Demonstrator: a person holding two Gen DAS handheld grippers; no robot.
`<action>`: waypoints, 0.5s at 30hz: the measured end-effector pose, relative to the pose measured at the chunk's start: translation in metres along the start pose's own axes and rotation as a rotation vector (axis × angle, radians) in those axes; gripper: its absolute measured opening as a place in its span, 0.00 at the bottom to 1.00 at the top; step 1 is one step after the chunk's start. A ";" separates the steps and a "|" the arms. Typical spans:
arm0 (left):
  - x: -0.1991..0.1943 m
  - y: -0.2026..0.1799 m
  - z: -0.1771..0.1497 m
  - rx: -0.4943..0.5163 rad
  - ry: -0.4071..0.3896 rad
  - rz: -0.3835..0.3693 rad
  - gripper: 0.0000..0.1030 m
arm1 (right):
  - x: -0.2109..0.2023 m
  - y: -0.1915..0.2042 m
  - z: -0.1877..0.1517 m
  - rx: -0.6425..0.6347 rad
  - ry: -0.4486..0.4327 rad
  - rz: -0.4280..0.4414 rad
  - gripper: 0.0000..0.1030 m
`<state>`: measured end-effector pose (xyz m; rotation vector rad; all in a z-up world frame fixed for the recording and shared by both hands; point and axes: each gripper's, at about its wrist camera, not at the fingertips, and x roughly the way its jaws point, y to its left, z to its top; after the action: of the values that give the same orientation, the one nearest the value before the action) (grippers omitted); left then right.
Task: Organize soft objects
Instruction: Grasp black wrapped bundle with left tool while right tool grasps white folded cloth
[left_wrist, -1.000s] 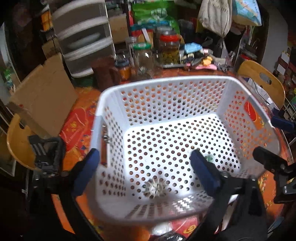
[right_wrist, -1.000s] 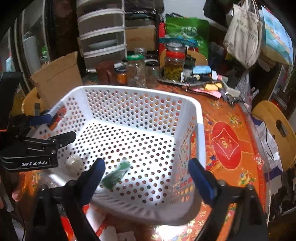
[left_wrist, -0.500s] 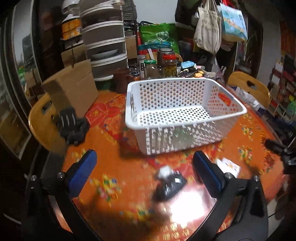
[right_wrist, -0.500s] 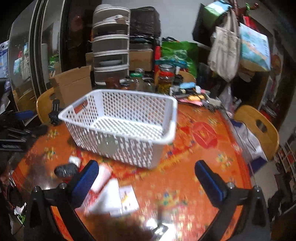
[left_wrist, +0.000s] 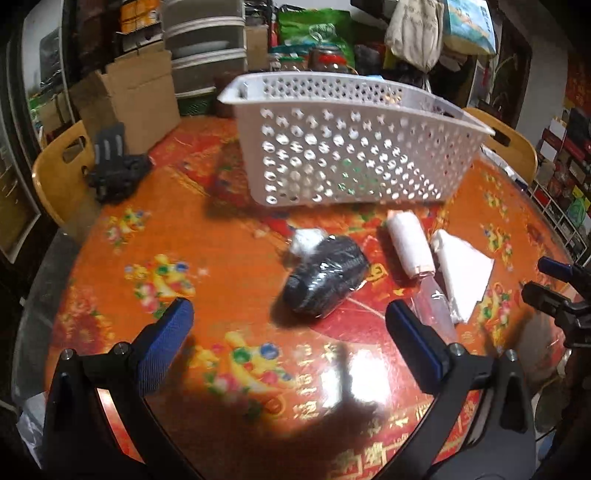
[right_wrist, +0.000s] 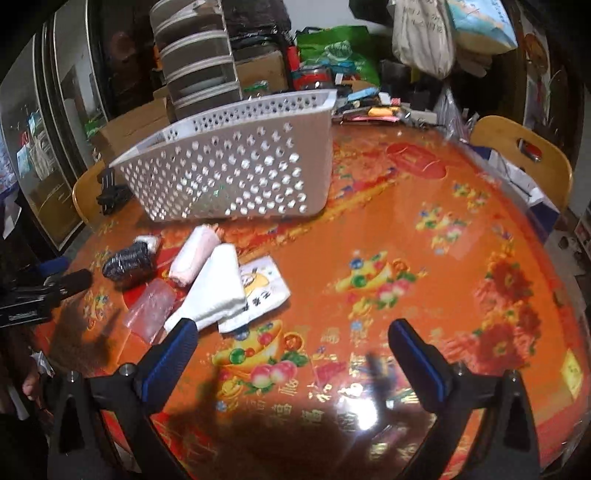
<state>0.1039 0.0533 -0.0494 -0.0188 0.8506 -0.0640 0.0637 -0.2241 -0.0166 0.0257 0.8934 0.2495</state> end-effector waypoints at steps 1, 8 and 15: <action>0.005 -0.002 0.000 0.004 0.004 -0.009 1.00 | 0.002 0.002 -0.001 -0.006 0.002 0.002 0.96; 0.024 -0.018 0.006 0.027 0.002 -0.010 0.92 | 0.016 0.024 0.004 -0.049 0.009 0.039 0.85; 0.033 -0.021 0.012 0.042 0.008 -0.002 0.75 | 0.031 0.045 0.013 -0.096 0.025 0.066 0.75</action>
<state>0.1341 0.0298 -0.0652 0.0201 0.8570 -0.0841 0.0831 -0.1723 -0.0266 -0.0374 0.9049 0.3546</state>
